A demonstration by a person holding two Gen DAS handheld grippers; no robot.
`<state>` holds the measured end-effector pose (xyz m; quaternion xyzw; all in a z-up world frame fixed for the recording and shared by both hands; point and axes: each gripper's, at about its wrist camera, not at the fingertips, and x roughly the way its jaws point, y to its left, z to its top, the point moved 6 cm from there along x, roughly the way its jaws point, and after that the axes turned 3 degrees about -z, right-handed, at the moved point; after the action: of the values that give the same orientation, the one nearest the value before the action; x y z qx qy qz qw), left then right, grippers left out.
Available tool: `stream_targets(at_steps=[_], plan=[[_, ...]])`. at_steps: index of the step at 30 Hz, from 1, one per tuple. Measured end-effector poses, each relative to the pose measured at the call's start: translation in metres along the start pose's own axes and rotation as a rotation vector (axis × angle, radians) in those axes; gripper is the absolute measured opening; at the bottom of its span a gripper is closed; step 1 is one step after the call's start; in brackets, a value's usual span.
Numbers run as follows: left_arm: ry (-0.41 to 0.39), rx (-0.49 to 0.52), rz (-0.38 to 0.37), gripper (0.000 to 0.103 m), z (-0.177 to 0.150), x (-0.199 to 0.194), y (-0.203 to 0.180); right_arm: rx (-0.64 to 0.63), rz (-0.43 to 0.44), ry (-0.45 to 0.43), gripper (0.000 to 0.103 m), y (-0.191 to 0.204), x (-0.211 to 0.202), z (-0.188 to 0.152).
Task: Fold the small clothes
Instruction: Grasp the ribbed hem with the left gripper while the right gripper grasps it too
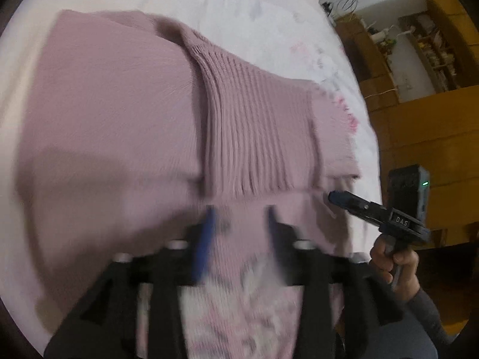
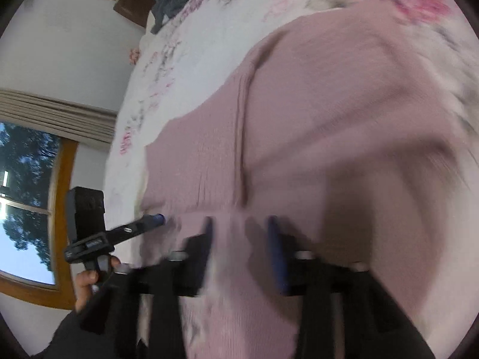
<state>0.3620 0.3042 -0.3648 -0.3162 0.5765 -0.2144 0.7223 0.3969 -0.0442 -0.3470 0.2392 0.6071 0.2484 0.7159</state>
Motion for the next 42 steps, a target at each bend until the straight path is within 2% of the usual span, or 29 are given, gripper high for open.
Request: stream_targets(at_steps=[2, 5, 7, 9, 13, 17, 22, 28, 29, 32, 34, 36, 38, 39, 40, 41, 42], plan=[[-0.006, -0.004, -0.006, 0.069, -0.027, -0.019, -0.005, 0.001, 0.002, 0.018, 0.046, -0.015, -0.027, -0.033], [0.002, -0.047, 0.018, 0.077, -0.083, -0.054, 0.006, 0.028, -0.022, 0.038, 0.052, -0.047, -0.063, -0.088], [0.02, -0.082, 0.061, 0.077, -0.128, -0.076, 0.022, 0.054, -0.033, 0.055, 0.052, -0.072, -0.088, -0.131], [0.025, -0.127, 0.07, 0.078, -0.17, -0.092, 0.034, 0.092, -0.037, 0.075, 0.052, -0.091, -0.104, -0.159], [0.047, -0.204, 0.083, 0.078, -0.225, -0.106, 0.062, 0.157, -0.026, 0.096, 0.053, -0.113, -0.12, -0.207], [0.071, -0.261, 0.053, 0.078, -0.248, -0.104, 0.076, 0.191, -0.004, 0.124, 0.053, -0.117, -0.112, -0.234], [0.104, -0.361, 0.007, 0.077, -0.257, -0.084, 0.083, 0.228, 0.022, 0.119, 0.053, -0.114, -0.106, -0.245], [0.162, -0.367, -0.079, 0.076, -0.27, -0.068, 0.067, 0.208, 0.011, 0.178, 0.053, -0.099, -0.092, -0.264], [0.174, -0.367, -0.082, 0.071, -0.273, -0.064, 0.065, 0.209, 0.01, 0.187, 0.053, -0.098, -0.09, -0.267], [0.204, -0.375, -0.102, 0.041, -0.283, -0.057, 0.061, 0.208, 0.019, 0.208, 0.053, -0.092, -0.088, -0.272], [0.198, -0.371, -0.096, 0.035, -0.285, -0.055, 0.061, 0.201, 0.022, 0.216, 0.053, -0.09, -0.089, -0.274], [0.184, -0.385, -0.099, 0.021, -0.287, -0.055, 0.064, 0.199, 0.017, 0.218, 0.051, -0.09, -0.091, -0.276], [0.169, -0.4, -0.1, 0.009, -0.285, -0.055, 0.067, 0.18, -0.002, 0.22, 0.035, -0.089, -0.089, -0.276], [0.157, -0.405, -0.105, 0.009, -0.285, -0.057, 0.068, 0.169, -0.013, 0.224, 0.03, -0.088, -0.086, -0.277], [0.151, -0.406, -0.105, 0.009, -0.284, -0.057, 0.068, 0.156, -0.028, 0.226, 0.017, -0.088, -0.085, -0.279], [0.145, -0.403, -0.104, 0.008, -0.285, -0.06, 0.068, 0.149, -0.033, 0.224, 0.01, -0.087, -0.085, -0.279], [0.132, -0.405, -0.11, 0.008, -0.285, -0.063, 0.066, 0.145, -0.03, 0.221, 0.01, -0.085, -0.085, -0.279]])
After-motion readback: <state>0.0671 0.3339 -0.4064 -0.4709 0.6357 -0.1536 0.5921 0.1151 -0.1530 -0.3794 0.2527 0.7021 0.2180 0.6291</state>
